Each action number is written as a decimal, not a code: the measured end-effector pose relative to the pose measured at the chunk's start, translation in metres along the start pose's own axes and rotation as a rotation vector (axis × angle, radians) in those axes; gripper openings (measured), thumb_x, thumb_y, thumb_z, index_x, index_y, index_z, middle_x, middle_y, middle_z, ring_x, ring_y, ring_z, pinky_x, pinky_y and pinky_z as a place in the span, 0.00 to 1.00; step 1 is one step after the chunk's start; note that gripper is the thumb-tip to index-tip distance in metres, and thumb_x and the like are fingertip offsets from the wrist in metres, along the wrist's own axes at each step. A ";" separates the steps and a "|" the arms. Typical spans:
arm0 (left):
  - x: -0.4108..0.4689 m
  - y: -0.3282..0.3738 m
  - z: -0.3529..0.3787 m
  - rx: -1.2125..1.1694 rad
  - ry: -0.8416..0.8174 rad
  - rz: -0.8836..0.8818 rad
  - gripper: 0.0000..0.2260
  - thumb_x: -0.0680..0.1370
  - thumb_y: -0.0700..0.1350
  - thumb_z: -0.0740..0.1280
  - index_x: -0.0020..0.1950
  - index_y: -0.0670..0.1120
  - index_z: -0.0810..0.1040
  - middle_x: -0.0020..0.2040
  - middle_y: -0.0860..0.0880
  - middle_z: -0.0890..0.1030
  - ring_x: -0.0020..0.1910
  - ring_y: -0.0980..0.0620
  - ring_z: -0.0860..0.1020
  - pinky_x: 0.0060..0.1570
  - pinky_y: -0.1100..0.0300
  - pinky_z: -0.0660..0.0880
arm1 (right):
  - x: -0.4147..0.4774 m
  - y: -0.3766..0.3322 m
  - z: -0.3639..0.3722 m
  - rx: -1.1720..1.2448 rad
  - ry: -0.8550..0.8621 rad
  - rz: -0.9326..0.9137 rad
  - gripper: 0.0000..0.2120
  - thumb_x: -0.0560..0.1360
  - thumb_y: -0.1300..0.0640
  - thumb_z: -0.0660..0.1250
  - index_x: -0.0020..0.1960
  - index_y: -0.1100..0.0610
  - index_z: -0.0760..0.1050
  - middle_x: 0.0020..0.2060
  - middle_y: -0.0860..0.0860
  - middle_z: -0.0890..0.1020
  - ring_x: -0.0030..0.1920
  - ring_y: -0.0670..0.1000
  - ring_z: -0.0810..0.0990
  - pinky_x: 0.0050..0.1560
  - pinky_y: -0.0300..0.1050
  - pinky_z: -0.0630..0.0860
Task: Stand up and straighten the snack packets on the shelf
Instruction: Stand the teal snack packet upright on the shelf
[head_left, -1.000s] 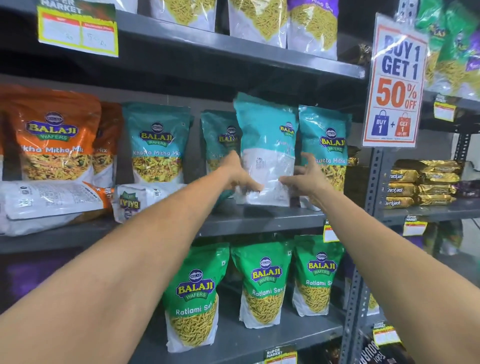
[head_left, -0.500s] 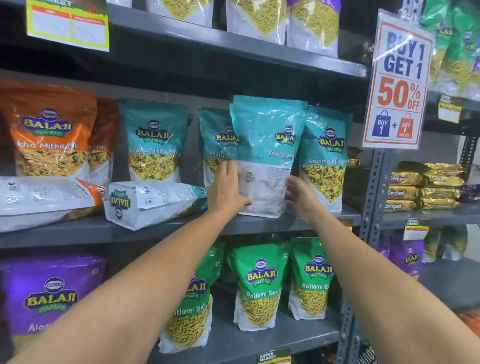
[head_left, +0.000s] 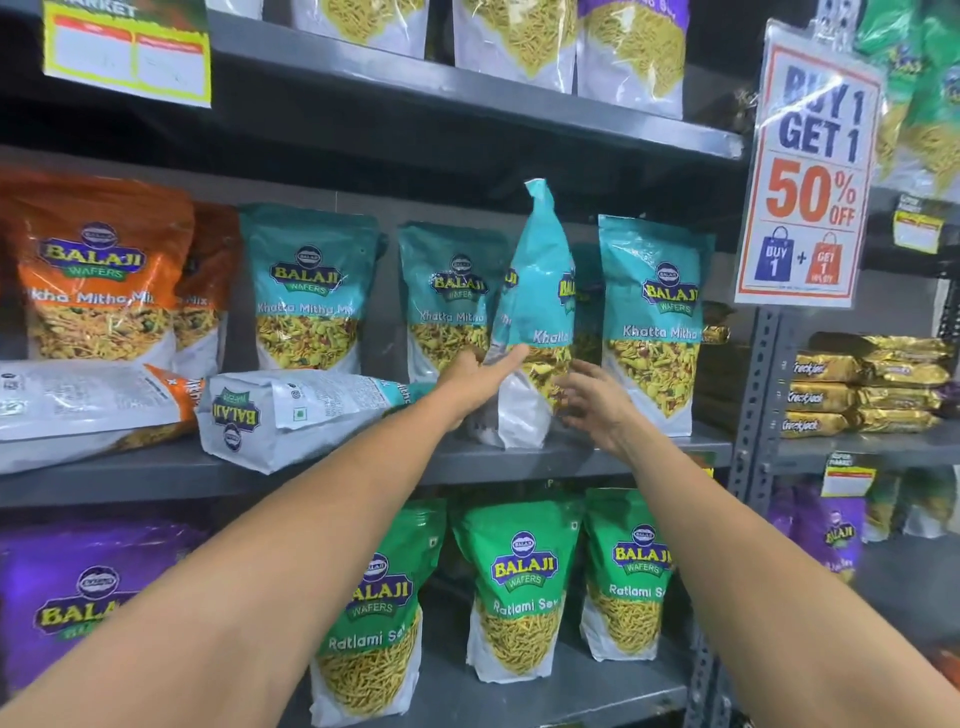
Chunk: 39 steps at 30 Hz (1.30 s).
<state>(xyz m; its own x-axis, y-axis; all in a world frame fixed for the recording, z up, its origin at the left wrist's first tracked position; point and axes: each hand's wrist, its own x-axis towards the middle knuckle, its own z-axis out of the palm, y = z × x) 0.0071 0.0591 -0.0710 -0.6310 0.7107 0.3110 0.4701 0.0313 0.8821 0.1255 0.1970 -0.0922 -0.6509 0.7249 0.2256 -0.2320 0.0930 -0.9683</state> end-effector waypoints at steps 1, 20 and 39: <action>0.004 -0.001 -0.003 -0.002 0.024 0.012 0.41 0.69 0.69 0.63 0.70 0.42 0.64 0.72 0.42 0.67 0.64 0.46 0.69 0.62 0.53 0.67 | 0.001 -0.001 -0.001 0.015 0.028 0.002 0.14 0.71 0.57 0.69 0.56 0.54 0.72 0.39 0.49 0.74 0.34 0.49 0.71 0.34 0.42 0.69; 0.011 0.030 -0.117 0.733 0.118 0.065 0.09 0.75 0.39 0.59 0.46 0.36 0.77 0.37 0.38 0.76 0.42 0.41 0.76 0.40 0.55 0.74 | -0.039 -0.029 0.044 -0.688 0.615 -0.456 0.16 0.68 0.52 0.71 0.50 0.55 0.67 0.40 0.51 0.76 0.39 0.53 0.75 0.35 0.43 0.67; -0.020 0.023 -0.200 0.929 -0.373 -0.487 0.13 0.75 0.56 0.65 0.46 0.46 0.74 0.43 0.50 0.74 0.38 0.51 0.76 0.44 0.56 0.79 | -0.068 -0.033 0.202 -0.167 -0.216 0.453 0.17 0.75 0.52 0.67 0.59 0.60 0.71 0.67 0.59 0.71 0.60 0.62 0.77 0.56 0.59 0.77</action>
<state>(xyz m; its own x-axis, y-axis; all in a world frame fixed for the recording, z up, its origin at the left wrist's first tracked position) -0.0923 -0.0949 0.0139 -0.7220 0.6412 -0.2600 0.6006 0.7673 0.2247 0.0310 0.0068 -0.0538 -0.7972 0.5623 -0.2197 0.2139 -0.0773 -0.9738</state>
